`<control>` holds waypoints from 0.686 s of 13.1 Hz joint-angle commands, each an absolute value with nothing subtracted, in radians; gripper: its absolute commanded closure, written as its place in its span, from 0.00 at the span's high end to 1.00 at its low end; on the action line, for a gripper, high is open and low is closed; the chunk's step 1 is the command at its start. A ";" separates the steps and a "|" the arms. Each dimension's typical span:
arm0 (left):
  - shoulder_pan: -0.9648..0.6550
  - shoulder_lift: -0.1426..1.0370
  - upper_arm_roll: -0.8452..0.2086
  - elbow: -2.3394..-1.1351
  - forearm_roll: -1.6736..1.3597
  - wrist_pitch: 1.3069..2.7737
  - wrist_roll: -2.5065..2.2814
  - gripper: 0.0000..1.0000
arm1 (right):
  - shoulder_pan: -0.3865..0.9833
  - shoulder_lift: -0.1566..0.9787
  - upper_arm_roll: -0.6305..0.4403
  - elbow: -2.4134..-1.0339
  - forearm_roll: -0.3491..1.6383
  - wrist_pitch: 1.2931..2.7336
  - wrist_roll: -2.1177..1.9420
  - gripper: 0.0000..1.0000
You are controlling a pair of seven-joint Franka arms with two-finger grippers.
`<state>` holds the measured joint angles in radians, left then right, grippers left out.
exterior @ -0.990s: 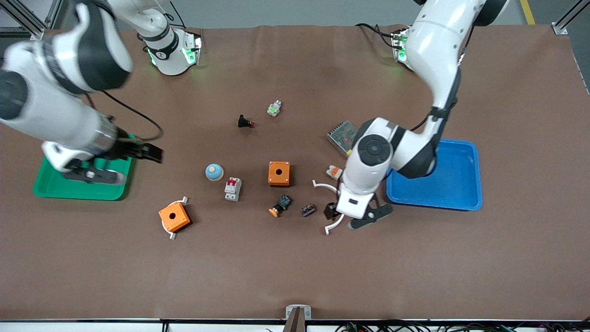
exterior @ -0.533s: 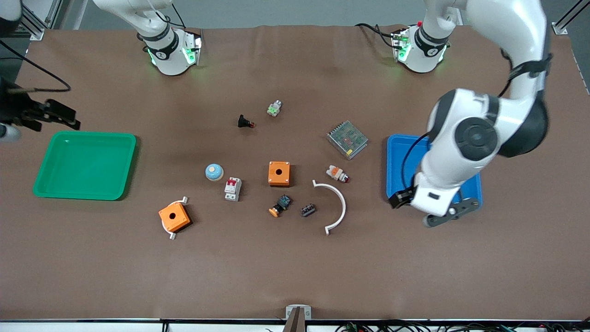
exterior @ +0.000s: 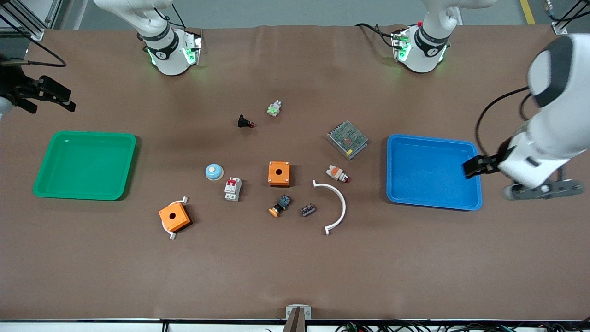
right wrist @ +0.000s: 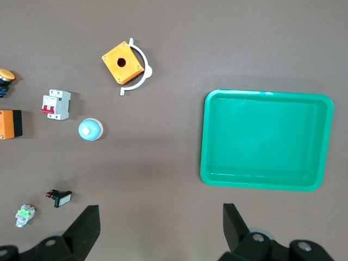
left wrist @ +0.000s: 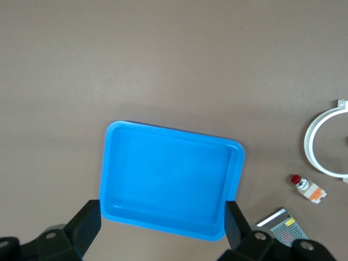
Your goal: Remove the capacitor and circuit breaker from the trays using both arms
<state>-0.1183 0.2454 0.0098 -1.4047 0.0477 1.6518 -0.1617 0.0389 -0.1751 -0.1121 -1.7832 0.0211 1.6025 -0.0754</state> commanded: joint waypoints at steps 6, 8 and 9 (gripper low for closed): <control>-0.069 0.011 0.002 -1.562 0.028 1.631 -0.077 1.00 | 0.011 -0.196 -0.100 -1.792 0.012 1.614 -0.083 1.00; -0.077 0.020 0.000 -1.554 0.037 1.626 -0.071 1.00 | 0.012 -0.196 -0.100 -1.776 0.014 1.606 -0.083 1.00; -0.084 0.034 0.000 -1.539 0.041 1.626 -0.061 1.00 | 0.012 -0.196 -0.100 -1.772 0.014 1.603 -0.083 1.00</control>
<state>-0.0796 0.0317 0.0054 -1.5361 0.0407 1.6245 -0.0911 0.0247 -0.1782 -0.1115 -1.7791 0.0204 1.6127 -0.0754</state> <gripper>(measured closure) 0.000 0.000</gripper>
